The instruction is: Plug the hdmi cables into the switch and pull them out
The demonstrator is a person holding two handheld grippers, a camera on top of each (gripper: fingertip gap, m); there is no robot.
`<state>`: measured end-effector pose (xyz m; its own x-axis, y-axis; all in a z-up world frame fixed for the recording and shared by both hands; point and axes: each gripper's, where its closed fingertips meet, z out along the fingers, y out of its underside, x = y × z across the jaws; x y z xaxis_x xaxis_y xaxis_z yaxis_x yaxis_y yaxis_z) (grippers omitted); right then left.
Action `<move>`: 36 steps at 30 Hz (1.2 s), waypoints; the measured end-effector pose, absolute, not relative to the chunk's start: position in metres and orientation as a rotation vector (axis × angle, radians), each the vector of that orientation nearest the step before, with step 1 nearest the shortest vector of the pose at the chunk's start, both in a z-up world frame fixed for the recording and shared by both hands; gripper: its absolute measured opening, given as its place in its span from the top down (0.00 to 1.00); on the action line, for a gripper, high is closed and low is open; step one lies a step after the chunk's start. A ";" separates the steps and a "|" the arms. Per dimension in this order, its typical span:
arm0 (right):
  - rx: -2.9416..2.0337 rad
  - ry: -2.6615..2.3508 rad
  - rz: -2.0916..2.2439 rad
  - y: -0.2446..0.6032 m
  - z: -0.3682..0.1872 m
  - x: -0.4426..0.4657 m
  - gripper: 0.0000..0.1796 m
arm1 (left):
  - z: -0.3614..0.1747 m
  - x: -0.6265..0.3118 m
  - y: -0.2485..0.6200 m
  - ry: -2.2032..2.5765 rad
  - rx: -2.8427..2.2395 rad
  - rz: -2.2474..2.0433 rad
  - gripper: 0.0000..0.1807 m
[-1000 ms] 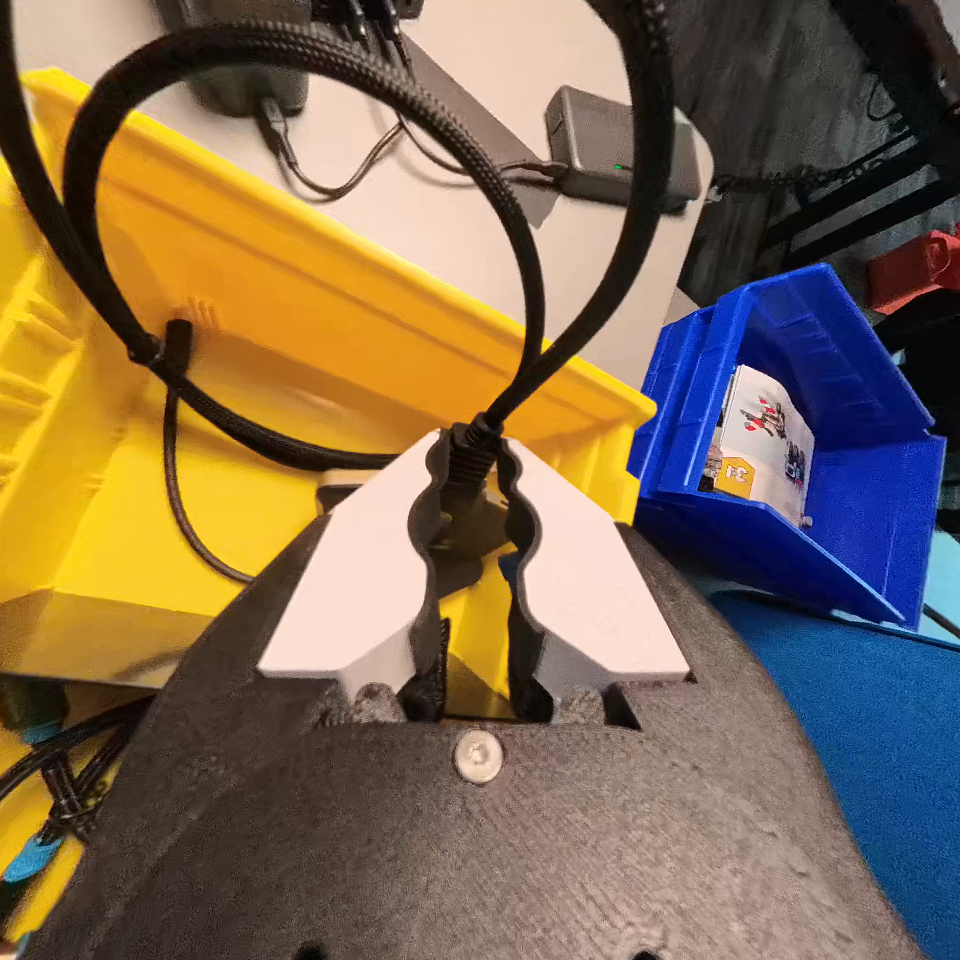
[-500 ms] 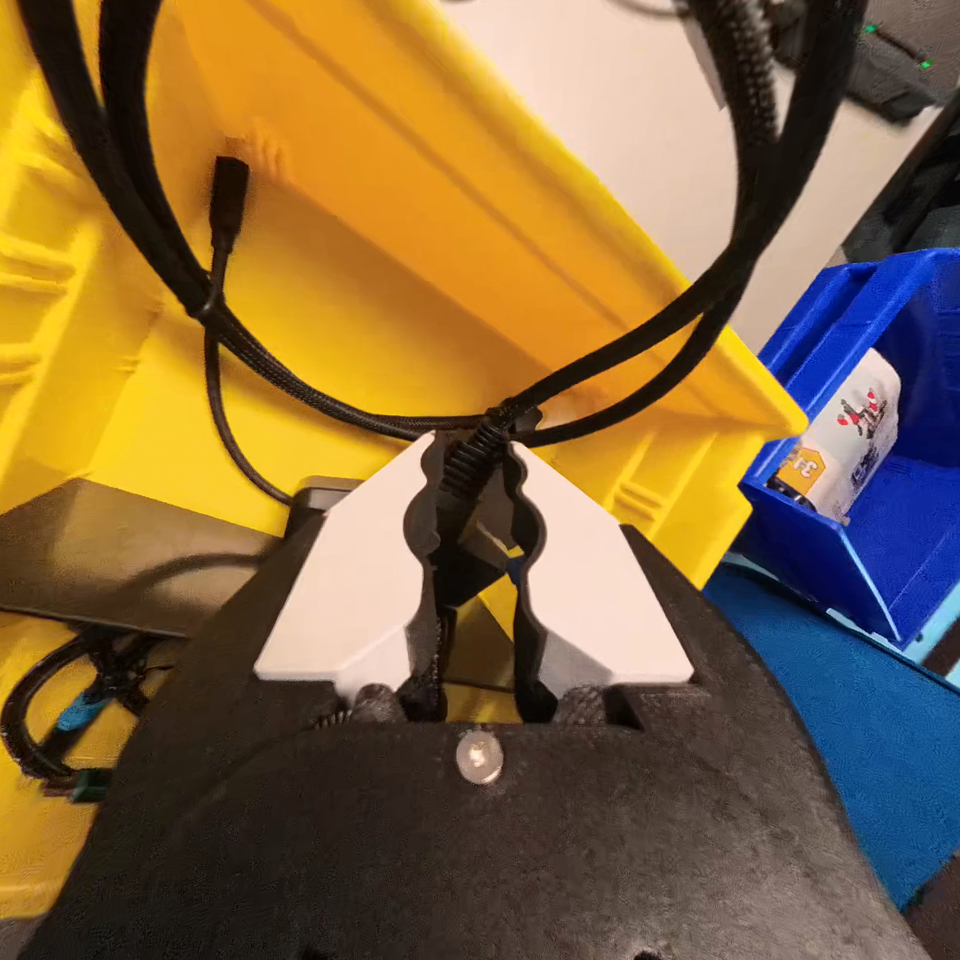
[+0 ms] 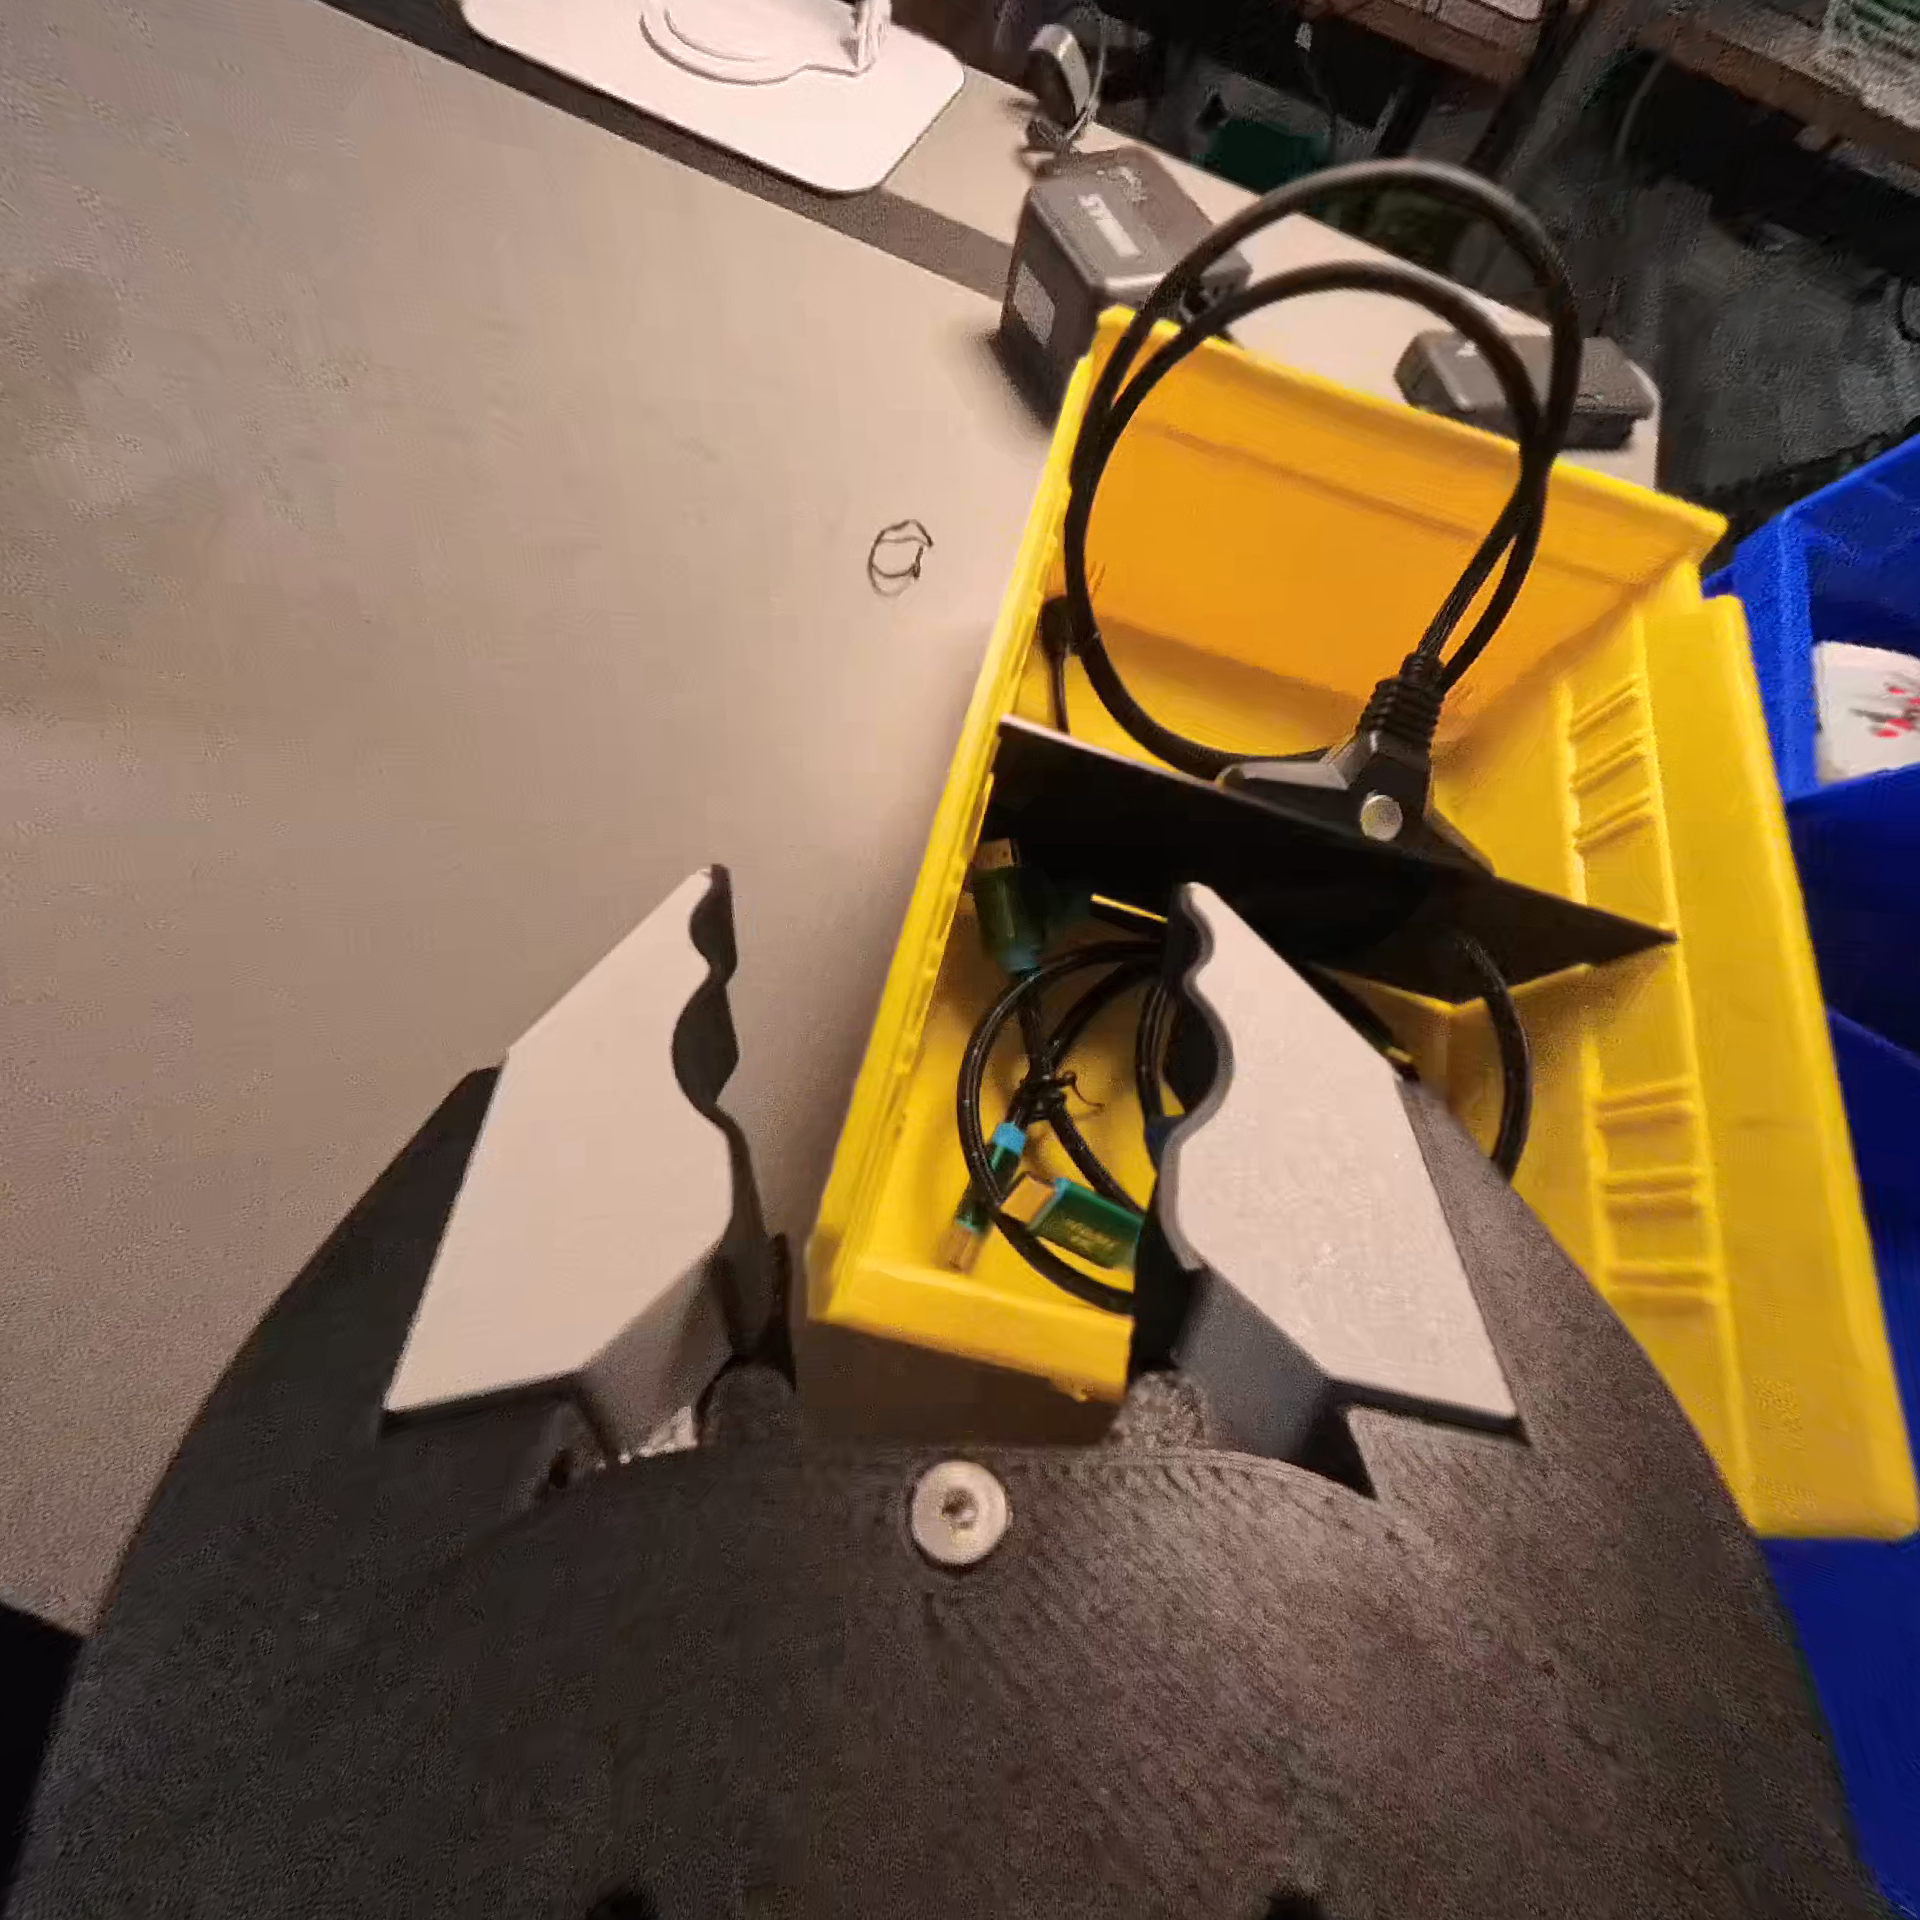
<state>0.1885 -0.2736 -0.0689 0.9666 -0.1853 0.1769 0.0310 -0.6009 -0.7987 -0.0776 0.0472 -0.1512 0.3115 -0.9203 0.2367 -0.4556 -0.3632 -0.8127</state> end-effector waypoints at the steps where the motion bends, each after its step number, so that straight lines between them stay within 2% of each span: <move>1: -2.212 0.106 -0.345 -0.278 -0.081 0.186 0.48 | -0.150 -0.081 0.050 1.183 -1.950 -0.910 0.55; 5: -2.267 0.052 -0.506 -0.290 -0.113 0.183 0.36 | -0.140 -0.107 0.039 1.030 -1.945 -0.910 0.55; 10: -2.210 0.047 -0.504 -0.281 -0.112 0.184 0.37 | -0.102 -0.191 0.005 0.710 -1.776 -0.939 0.59; 13: -2.231 -0.001 -0.547 -0.278 -0.113 0.187 0.38 | -0.078 -0.270 -0.005 0.600 -1.664 -0.662 0.56; 15: -2.245 -0.003 -0.584 -0.276 -0.114 0.192 0.43 | -0.064 -0.330 0.006 0.484 -1.664 -0.423 0.56; 17: -2.270 -0.006 -0.619 -0.274 -0.121 0.199 0.53 | -0.060 -0.382 0.028 0.381 -1.715 -0.245 0.56; 19: -2.297 -0.014 -0.612 -0.272 -0.131 0.199 0.70 | -0.073 -0.406 0.051 0.358 -1.807 -0.203 0.56; 20: -2.284 -0.010 -0.600 -0.270 -0.133 0.198 0.81 | -0.083 -0.407 0.062 0.374 -1.854 -0.226 0.58; 22: -2.244 0.045 -0.597 -0.270 -0.130 0.200 0.93 | -0.103 -0.407 0.079 0.384 -1.927 -0.243 0.69; 23: -2.240 0.058 -0.584 -0.273 -0.130 0.200 0.96 | -0.107 -0.404 0.083 0.392 -1.921 -0.254 0.82; 24: -2.242 0.057 -0.574 -0.277 -0.130 0.198 0.96 | -0.107 -0.403 0.083 0.386 -1.895 -0.252 0.92; 25: -2.241 0.051 -0.566 -0.281 -0.129 0.195 0.96 | -0.105 -0.400 0.081 0.396 -1.861 -0.246 0.97; 30: -2.216 -0.019 -0.553 -0.315 -0.128 0.172 0.96 | -0.103 -0.385 0.037 0.579 -1.745 -0.162 0.98; 36: -2.186 -0.221 -0.452 -0.358 -0.128 0.118 0.96 | -0.103 -0.348 -0.040 0.883 -1.594 -0.289 0.98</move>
<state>0.1183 -0.3584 -0.1279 0.9183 -0.0020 0.3959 0.3134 -0.6074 -0.7300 -0.3481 -0.0399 -0.1029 0.6779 -0.6761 -0.2887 -0.3747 0.0201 -0.9269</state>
